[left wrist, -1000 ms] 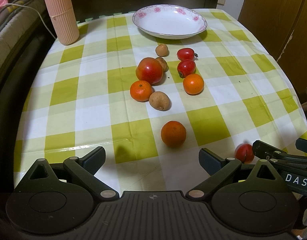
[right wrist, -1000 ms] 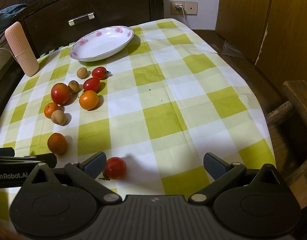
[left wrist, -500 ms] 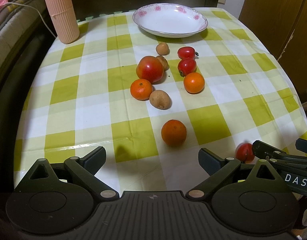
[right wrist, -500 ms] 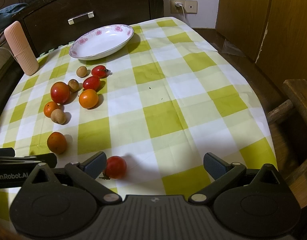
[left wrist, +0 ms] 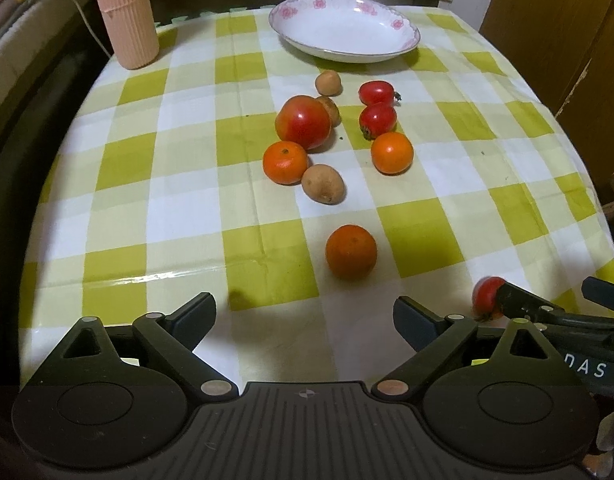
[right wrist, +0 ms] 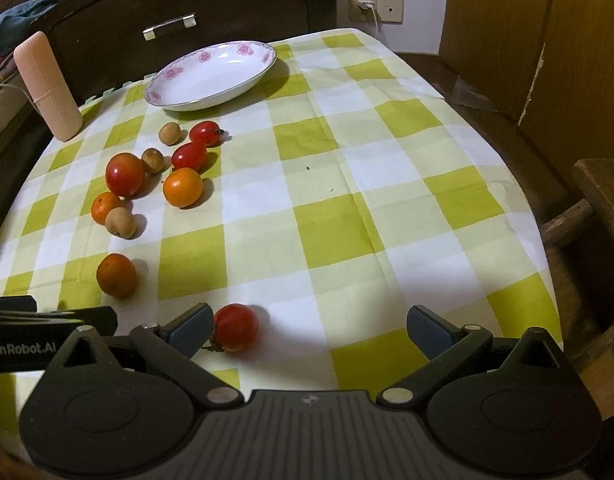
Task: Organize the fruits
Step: 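Grasp the red cherry tomato with the right tool while the left tool grasps a tangerine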
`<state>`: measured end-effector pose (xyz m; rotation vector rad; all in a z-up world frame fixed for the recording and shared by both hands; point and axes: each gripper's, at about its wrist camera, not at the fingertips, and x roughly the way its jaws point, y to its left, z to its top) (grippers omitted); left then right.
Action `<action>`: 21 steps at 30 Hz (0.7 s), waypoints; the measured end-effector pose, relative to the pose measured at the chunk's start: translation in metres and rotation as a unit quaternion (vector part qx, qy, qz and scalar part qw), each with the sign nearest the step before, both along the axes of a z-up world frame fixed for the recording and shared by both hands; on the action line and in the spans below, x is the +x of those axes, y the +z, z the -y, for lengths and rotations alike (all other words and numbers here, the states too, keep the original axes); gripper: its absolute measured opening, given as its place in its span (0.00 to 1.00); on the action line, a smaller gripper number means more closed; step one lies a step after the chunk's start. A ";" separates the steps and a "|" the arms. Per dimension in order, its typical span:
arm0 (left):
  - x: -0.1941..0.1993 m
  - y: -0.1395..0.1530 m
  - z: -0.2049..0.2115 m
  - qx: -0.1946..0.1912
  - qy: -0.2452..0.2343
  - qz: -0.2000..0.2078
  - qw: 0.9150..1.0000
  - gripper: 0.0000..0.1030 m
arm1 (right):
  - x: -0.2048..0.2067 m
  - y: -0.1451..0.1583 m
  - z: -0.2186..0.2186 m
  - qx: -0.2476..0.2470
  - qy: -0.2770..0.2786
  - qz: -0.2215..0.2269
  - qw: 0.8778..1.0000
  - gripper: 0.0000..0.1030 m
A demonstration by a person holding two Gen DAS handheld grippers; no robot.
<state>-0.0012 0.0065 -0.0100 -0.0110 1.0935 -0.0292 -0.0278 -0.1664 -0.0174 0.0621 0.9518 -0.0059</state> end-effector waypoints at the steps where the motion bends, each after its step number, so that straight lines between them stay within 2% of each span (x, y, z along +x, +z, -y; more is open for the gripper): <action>1: -0.001 0.000 0.000 0.006 -0.001 0.000 1.000 0.95 | 0.000 -0.001 -0.001 0.000 0.003 -0.002 1.000 0.99; 5: -0.002 0.004 -0.002 0.027 0.000 0.006 1.000 0.95 | -0.001 -0.003 -0.007 -0.004 0.023 -0.007 1.000 0.98; 10: -0.002 0.006 -0.004 0.032 0.004 0.007 0.999 0.95 | -0.001 -0.004 -0.013 0.002 0.049 -0.005 0.999 0.98; 14: -0.002 0.008 -0.001 0.039 0.000 0.016 0.999 0.95 | 0.005 -0.011 -0.018 0.007 0.073 -0.022 0.997 0.85; 15: -0.002 0.007 -0.002 0.039 -0.001 0.018 0.999 0.95 | 0.006 -0.012 -0.020 0.007 0.079 -0.025 0.997 0.78; 17: 0.000 0.007 -0.002 0.036 0.001 0.017 0.999 0.95 | 0.006 -0.014 -0.023 -0.007 0.087 -0.022 0.996 0.72; 21: 0.001 0.004 -0.002 0.033 0.000 0.009 0.999 0.90 | 0.007 -0.016 -0.027 -0.026 0.097 -0.022 0.995 0.70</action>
